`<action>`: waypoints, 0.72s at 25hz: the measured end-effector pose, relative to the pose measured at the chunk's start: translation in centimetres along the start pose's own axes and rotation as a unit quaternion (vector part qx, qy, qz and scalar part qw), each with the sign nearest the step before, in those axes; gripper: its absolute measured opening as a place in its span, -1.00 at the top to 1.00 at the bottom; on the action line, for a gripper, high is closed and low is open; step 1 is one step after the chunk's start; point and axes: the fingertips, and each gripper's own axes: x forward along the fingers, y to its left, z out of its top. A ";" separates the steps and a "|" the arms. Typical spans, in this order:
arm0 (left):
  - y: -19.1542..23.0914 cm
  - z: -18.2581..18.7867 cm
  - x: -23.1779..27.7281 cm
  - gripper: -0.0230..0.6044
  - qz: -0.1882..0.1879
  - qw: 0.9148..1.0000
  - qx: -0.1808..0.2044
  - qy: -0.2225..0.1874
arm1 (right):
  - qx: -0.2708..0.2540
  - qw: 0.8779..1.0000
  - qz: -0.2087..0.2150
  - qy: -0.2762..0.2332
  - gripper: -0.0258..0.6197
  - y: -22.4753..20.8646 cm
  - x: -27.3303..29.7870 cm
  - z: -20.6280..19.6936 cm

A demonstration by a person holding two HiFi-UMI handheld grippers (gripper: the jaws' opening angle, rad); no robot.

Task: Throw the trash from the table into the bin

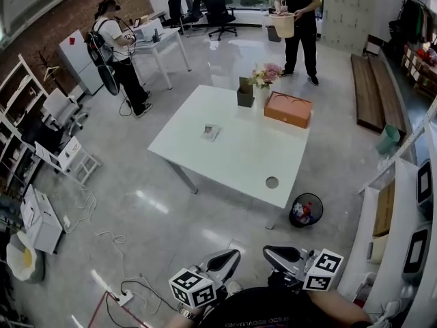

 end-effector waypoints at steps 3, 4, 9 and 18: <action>0.1 1.3 3.3 0.91 0.011 1.000 -0.005 -0.005 | 0.002 1.000 0.009 0.008 0.92 -2.9 -1.1 1.7; 0.2 1.7 4.4 0.91 0.015 1.000 -0.006 -0.008 | 0.003 1.000 0.012 0.011 0.92 -3.9 -1.5 2.3; 0.4 3.9 9.3 0.91 0.039 0.999 0.002 -0.014 | 0.011 0.999 0.025 0.018 0.92 -8.2 -3.5 4.9; 2.1 6.9 12.5 0.91 0.092 0.995 0.016 -0.020 | 0.014 0.999 0.042 0.005 0.92 -12.2 -5.3 8.6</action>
